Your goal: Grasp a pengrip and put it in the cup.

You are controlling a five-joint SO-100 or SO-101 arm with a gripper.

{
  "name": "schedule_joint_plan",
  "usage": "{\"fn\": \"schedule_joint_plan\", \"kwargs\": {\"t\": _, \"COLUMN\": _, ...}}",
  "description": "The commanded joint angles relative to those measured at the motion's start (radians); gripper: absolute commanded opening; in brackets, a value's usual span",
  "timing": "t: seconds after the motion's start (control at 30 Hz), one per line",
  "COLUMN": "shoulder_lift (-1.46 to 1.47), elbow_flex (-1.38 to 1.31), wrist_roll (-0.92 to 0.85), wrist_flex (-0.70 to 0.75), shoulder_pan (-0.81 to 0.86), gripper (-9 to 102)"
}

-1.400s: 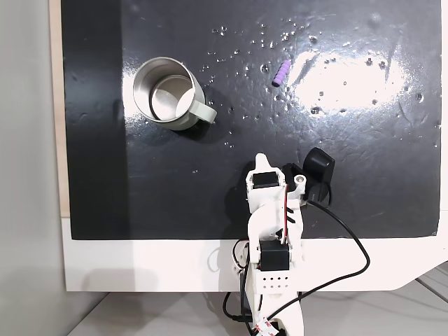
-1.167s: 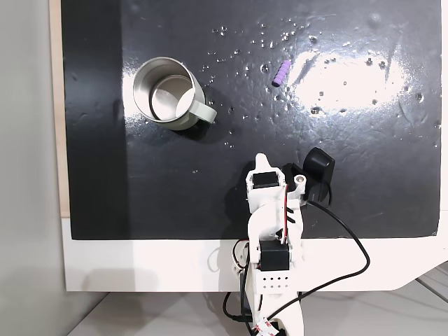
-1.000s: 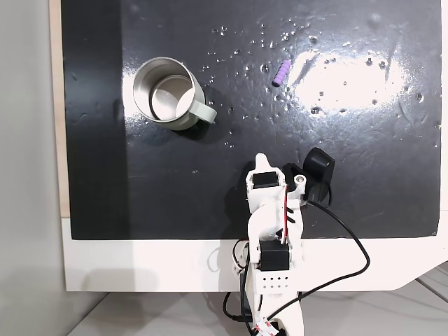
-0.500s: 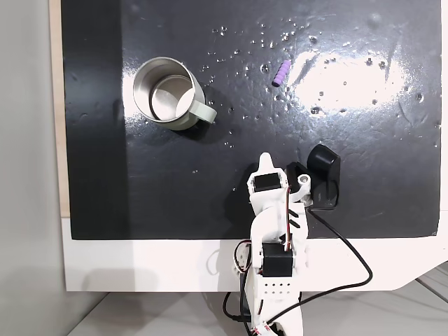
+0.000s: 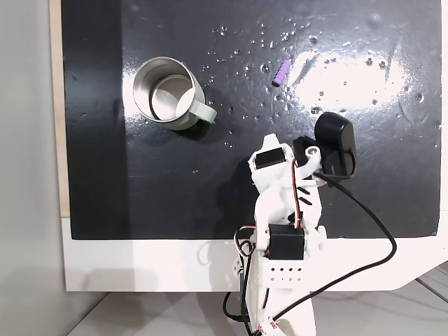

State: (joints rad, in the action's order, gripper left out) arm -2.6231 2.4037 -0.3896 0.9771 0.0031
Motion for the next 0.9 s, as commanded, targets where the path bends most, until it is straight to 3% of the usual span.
{"fn": "schedule_joint_plan", "kwargs": {"t": 0.0, "shoulder_lift": 0.117, "elbow_flex": -0.137, "wrist_roll": -0.095, "wrist_flex": -0.044, "shoulder_pan": -0.012, "gripper": 0}}
{"fn": "schedule_joint_plan", "kwargs": {"t": 0.63, "shoulder_lift": 0.545, "elbow_flex": -0.249, "wrist_roll": -0.632, "wrist_flex": -0.305, "shoulder_pan": 0.083, "gripper": 0}}
{"fn": "schedule_joint_plan", "kwargs": {"t": 0.87, "shoulder_lift": 0.746, "elbow_flex": -0.359, "wrist_roll": -0.693, "wrist_flex": -0.348, "shoulder_pan": 0.121, "gripper": 0}}
